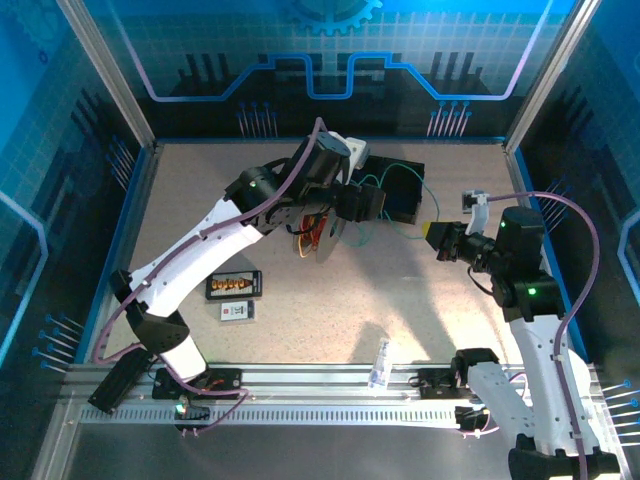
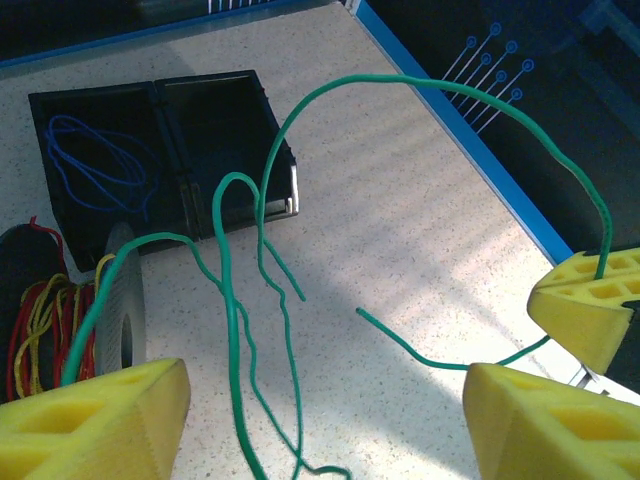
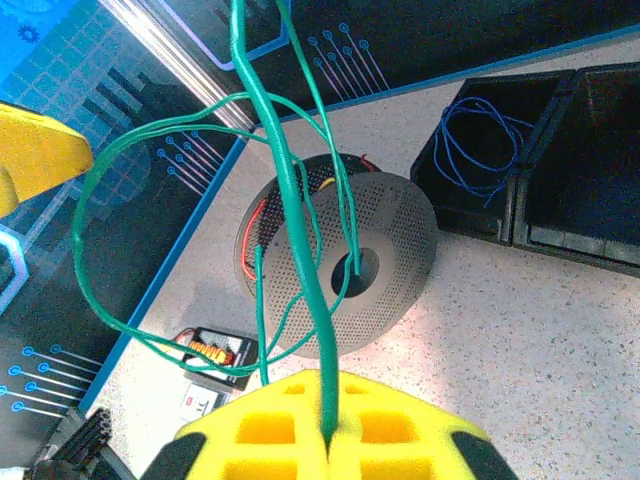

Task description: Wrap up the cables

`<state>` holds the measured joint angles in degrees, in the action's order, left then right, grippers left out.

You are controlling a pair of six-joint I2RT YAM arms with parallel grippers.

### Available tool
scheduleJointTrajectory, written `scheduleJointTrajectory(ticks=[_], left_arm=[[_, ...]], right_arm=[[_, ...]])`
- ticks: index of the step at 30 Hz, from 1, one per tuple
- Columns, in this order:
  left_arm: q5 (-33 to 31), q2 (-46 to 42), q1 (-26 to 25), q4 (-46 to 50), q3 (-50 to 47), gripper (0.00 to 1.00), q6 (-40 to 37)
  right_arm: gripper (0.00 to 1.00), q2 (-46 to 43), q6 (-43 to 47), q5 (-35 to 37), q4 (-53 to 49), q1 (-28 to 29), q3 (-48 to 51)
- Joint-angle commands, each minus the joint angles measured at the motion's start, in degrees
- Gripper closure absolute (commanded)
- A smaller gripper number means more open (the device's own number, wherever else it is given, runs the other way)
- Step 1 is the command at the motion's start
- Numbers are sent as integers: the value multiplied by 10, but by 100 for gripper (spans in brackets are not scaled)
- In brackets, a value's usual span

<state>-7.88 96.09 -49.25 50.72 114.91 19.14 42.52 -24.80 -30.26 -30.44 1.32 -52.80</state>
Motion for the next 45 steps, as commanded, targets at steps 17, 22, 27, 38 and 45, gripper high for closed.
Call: scheduleJointTrajectory(ticks=[17, 22, 27, 38, 45], left_arm=[[-44, 56, -1, 37, 30, 38, -5], [-44, 74, 2, 44, 42, 61, -4], [-36, 50, 7, 29, 27, 97, 4], [137, -128, 142, -86, -124, 100, 49], [170, -196, 221, -79, -161, 100, 34]], right_arm=[[100, -3, 6, -7, 7, -4, 0], [100, -7, 10, -5, 1, -4, -3], [100, -9, 12, 6, -4, -5, 3], [100, -8, 6, 111, -53, -27, 11], [100, -5, -3, 134, -83, -102, 15]])
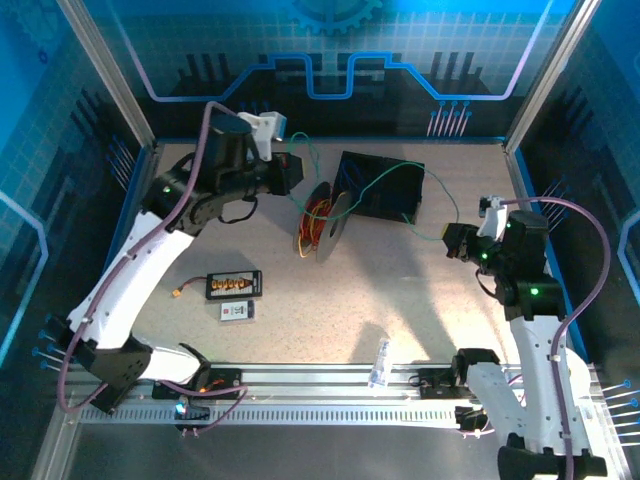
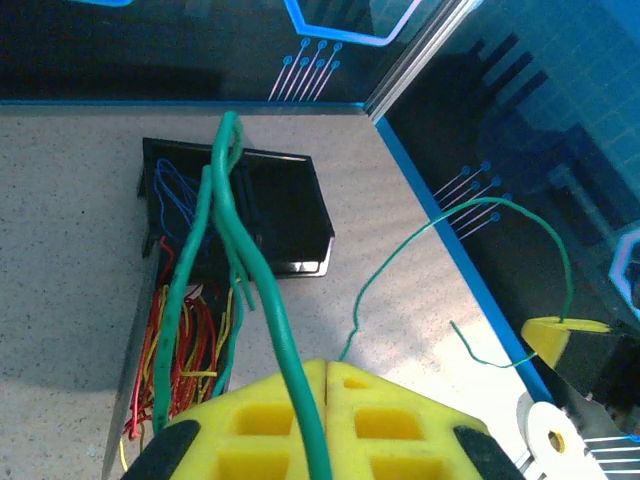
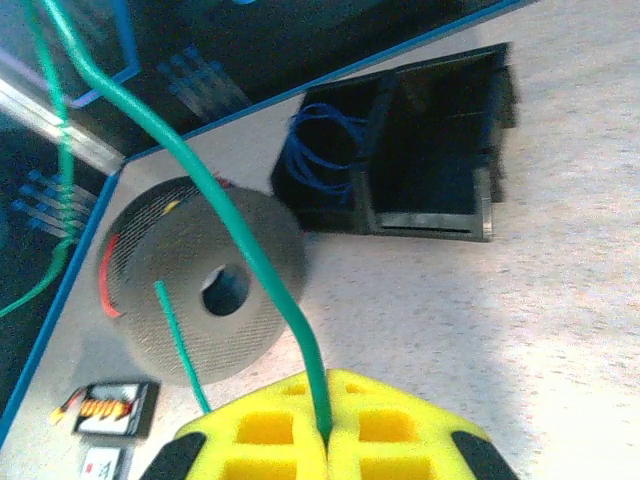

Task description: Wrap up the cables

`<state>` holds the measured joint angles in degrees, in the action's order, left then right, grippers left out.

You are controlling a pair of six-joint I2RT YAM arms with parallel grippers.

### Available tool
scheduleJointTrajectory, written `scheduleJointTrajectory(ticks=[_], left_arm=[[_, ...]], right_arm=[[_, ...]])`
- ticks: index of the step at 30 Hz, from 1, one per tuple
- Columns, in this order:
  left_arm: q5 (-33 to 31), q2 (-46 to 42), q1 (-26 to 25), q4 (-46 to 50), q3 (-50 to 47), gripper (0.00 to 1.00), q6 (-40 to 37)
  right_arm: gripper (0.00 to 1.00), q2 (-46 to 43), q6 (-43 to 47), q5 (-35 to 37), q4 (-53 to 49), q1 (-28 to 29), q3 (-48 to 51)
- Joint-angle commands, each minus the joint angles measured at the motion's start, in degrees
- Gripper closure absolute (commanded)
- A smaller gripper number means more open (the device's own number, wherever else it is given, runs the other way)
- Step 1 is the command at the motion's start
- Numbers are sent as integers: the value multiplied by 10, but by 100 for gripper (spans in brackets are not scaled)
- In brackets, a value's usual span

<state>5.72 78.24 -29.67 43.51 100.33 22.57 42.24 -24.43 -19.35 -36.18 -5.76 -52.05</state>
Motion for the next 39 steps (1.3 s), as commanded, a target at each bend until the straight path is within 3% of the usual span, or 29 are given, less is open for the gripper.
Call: scheduleJointTrajectory(ticks=[1, 5, 11, 18, 22, 29, 35, 39], left_arm=[[44, -25, 38, -6, -17, 100, -2], [69, -40, 84, -6, -19, 100, -8], [96, -38, 137, -17, 6, 100, -11], [35, -36, 222, -24, 14, 100, -18], [5, -34, 277, -63, 9, 100, -3], [19, -20, 282, -163, -23, 100, 28], [-110, -29, 286, -214, -49, 100, 20], [-149, -7, 298, -214, -22, 100, 23]], right_arm=[[100, -1, -8, 18, -27, -46, 10], [100, 7, -9, -5, -25, -93, 13], [100, 21, -15, -10, -12, -117, 45], [100, 30, -23, 7, 6, -177, 73], [100, 47, -45, -27, 47, -240, 107], [100, 107, -64, -65, 114, -268, 139], [100, 145, -64, -41, 133, -303, 144], [100, 163, -80, -43, 146, -351, 143]])
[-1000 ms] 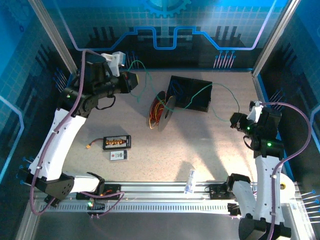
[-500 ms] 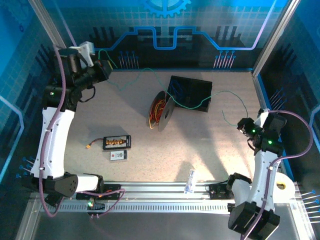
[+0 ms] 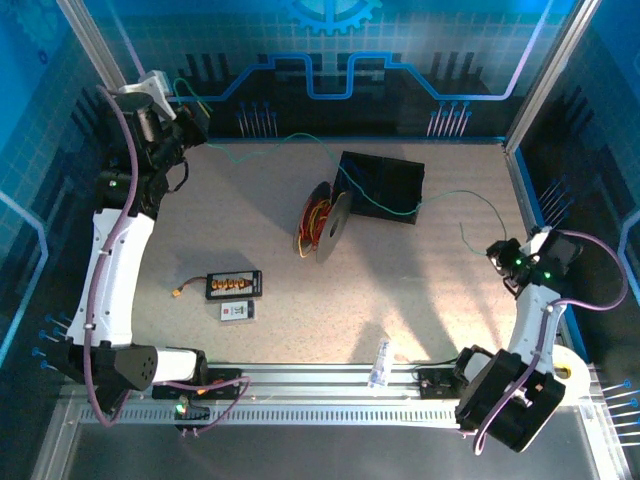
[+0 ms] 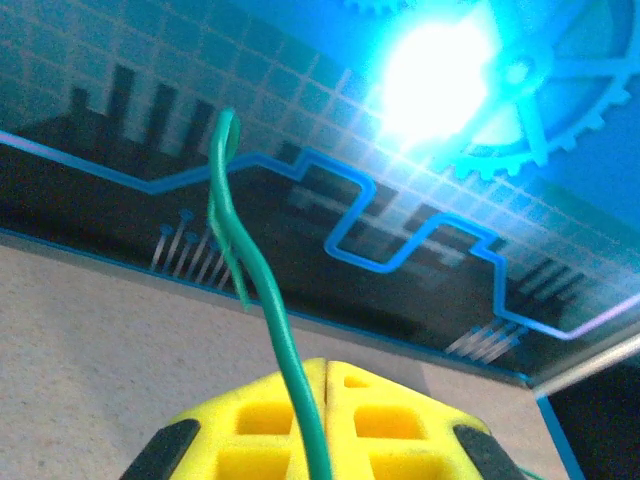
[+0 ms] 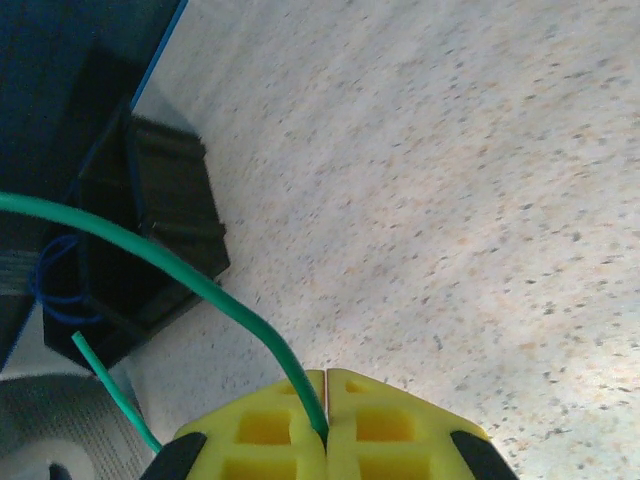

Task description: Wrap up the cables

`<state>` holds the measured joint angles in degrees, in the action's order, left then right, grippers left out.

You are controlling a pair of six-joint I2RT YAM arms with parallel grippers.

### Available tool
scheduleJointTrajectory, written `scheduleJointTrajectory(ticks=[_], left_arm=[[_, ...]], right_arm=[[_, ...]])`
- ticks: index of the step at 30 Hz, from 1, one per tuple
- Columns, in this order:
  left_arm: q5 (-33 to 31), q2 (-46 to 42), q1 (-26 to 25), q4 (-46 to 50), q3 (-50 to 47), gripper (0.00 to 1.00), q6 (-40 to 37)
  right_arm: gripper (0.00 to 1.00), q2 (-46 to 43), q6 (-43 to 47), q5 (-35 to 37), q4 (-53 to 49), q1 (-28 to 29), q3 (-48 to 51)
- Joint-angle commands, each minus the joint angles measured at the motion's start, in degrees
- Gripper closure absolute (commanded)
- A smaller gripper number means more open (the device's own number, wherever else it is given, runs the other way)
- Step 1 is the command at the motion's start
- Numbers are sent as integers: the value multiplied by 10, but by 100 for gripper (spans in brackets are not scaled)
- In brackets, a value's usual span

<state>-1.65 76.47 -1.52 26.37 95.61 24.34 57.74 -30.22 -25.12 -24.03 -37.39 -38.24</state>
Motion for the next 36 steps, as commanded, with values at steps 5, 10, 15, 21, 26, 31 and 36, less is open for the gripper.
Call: scheduleJointTrajectory(ticks=[5, 10, 15, 21, 26, 31, 36], left_arm=[[-69, 46, 21, -52, 43, 100, 50], [-54, 82, -77, -99, 39, 100, 43], [-68, 129, -180, -139, 36, 100, 42], [-101, 195, -276, -184, 62, 100, -1], [-105, 228, -306, -204, 84, 100, -8], [-114, 229, -331, -256, 58, 100, -14], [-114, 225, -354, -307, 25, 100, -17]], right_arm=[[100, 32, -43, -3, 51, -80, 9], [100, 92, -55, -29, 91, -45, -7], [70, 159, -45, -28, 106, 19, -37], [25, 133, -44, -79, 99, 34, -33], [3, 41, -59, -105, 66, 54, -47], [0, -44, -74, -140, 40, 112, -93], [0, -72, -100, -204, 107, 227, -118]])
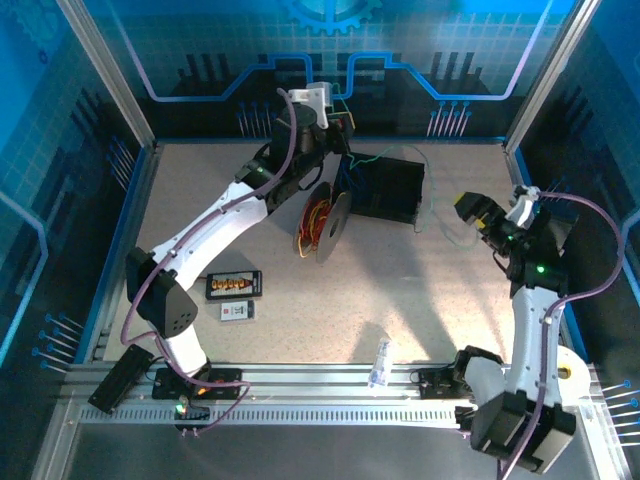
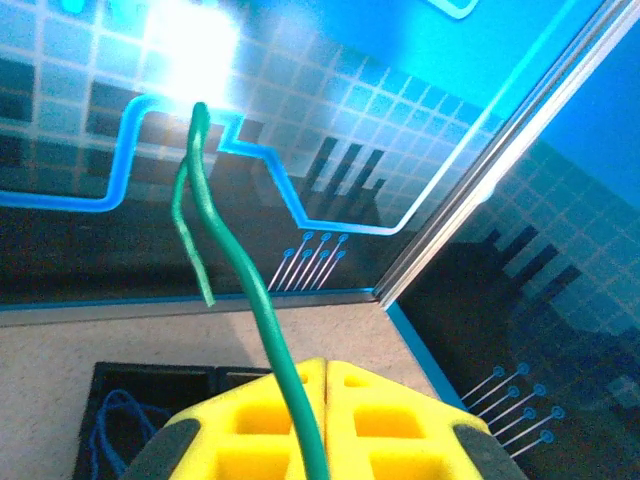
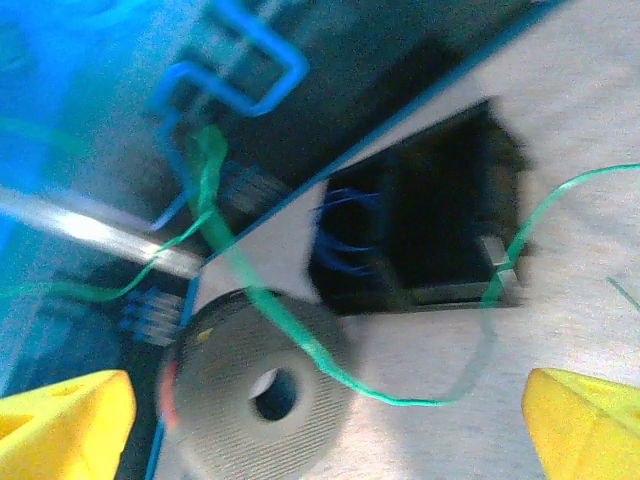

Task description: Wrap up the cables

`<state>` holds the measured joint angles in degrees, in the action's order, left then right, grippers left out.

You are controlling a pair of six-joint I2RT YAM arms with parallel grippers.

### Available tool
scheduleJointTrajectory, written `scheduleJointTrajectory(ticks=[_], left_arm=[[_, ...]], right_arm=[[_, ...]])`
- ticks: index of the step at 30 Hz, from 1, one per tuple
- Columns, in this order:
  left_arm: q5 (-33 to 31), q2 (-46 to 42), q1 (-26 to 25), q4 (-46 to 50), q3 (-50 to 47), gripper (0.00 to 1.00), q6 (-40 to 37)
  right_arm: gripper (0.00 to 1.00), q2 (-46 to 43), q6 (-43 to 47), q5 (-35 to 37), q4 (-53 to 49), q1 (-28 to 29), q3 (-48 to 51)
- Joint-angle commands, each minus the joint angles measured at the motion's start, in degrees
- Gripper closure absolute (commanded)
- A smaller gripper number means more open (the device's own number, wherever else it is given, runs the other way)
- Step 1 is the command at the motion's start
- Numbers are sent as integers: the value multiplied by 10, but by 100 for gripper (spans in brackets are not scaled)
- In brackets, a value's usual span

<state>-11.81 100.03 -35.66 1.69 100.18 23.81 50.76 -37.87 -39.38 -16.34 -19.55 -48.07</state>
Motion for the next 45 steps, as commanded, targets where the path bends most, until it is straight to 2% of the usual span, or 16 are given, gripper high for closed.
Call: scheduleJointTrajectory(ticks=[1, 3, 7, 9, 11, 13, 19, 22, 27, 31, 35, 39, 41, 43, 44, 45], left_arm=[[-12, -13, -17, -76, -32, 100, -12], [-9, -20, -26, -104, -53, 100, -11], [-9, -30, -42, -120, -76, 100, -6], [-4, -37, -47, -125, -89, 100, 3], [-1, -45, -49, -130, -102, 100, 18], [3, -53, -49, -136, -117, 100, 32], [13, -71, -49, -143, -144, 100, 59], [22, -78, -49, -143, -153, 100, 71], [33, -84, -49, -152, -169, 100, 89], [38, -87, -49, -163, -178, 100, 101], [41, -86, -49, -169, -181, 100, 107], [39, -85, -49, -175, -183, 100, 109], [41, -85, -49, -176, -184, 100, 111], [43, -86, -49, -175, -183, 100, 112], [45, -87, -48, -171, -182, 97, 113], [49, -89, -48, -162, -179, 80, 113]], right_arm=[[0, 1, -22, -79, 49, 83, -20], [0, 3, 0, -86, 69, 150, -46], [4, 6, 164, 36, 4, 292, -82], [7, 22, 217, 65, 7, 327, -89], [11, 47, 244, 70, 24, 335, -92], [24, 80, 272, 67, 47, 335, -96], [42, 155, 320, 37, 148, 336, -98], [37, 180, 334, 47, 178, 335, -103], [33, 212, 334, 14, 216, 335, -120], [43, 232, 308, 3, 254, 337, -127], [46, 248, 313, -9, 269, 350, -127], [66, 257, 342, -9, 261, 362, -129], [84, 256, 374, -15, 261, 368, -127], [94, 248, 419, -2, 251, 377, -124], [100, 245, 445, 15, 245, 382, -121], [100, 241, 465, 38, 236, 386, -120]])
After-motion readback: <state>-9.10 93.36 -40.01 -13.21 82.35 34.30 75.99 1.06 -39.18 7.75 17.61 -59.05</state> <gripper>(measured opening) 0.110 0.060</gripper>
